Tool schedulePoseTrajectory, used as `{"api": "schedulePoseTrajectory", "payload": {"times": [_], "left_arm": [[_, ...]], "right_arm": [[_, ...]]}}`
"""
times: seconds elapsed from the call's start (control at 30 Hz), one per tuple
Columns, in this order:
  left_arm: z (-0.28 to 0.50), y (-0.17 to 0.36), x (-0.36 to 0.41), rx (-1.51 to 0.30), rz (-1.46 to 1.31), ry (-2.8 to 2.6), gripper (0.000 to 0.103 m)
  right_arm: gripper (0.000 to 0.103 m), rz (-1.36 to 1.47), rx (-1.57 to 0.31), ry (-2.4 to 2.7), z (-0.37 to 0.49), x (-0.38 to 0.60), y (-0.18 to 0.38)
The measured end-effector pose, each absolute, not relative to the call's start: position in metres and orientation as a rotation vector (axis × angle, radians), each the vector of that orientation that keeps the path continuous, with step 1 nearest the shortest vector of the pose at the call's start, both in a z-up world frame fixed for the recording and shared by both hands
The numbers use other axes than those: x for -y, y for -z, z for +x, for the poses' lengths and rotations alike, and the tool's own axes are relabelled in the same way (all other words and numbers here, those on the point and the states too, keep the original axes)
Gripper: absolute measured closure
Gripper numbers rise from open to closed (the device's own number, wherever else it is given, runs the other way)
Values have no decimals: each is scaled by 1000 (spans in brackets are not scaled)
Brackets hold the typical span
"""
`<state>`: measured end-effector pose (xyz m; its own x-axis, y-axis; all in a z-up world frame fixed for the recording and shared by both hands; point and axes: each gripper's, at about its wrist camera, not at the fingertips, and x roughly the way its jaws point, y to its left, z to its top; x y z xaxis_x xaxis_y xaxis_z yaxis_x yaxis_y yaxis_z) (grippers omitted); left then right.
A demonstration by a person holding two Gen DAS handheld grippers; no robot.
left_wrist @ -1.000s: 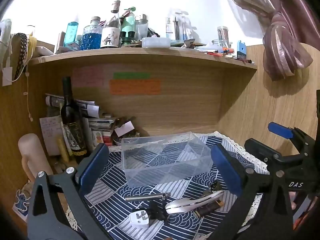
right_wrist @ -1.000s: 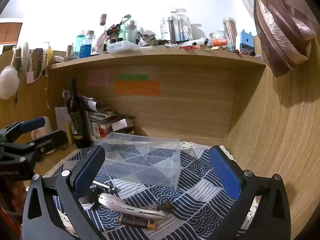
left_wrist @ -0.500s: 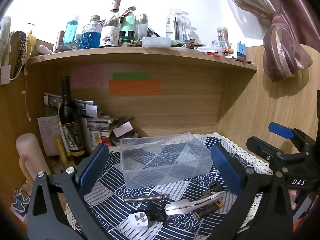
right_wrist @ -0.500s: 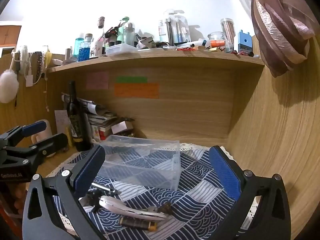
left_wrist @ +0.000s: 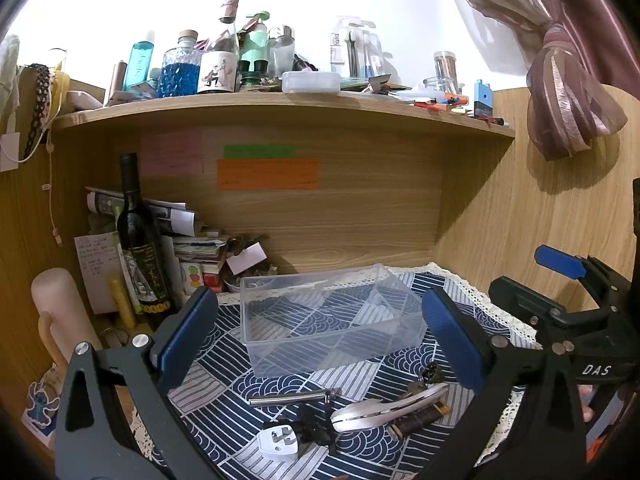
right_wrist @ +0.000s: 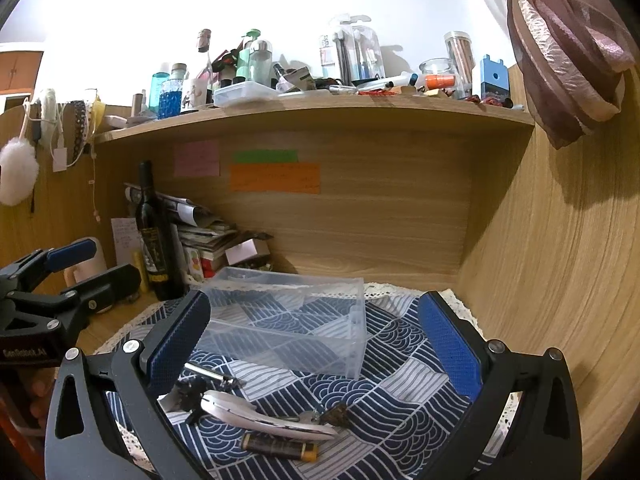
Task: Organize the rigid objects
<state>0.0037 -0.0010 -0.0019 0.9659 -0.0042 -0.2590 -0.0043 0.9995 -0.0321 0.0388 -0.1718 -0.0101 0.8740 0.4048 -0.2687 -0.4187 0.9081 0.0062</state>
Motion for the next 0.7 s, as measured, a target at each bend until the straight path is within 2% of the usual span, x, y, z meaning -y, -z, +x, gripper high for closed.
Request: {"api": "schedulePoseTrajectory", "payload": {"times": [0.7], "left_arm": [[5,2,-4,-260,-38,0,0]], "right_arm": [[0,-52,-249,-430,36,170,9]]}}
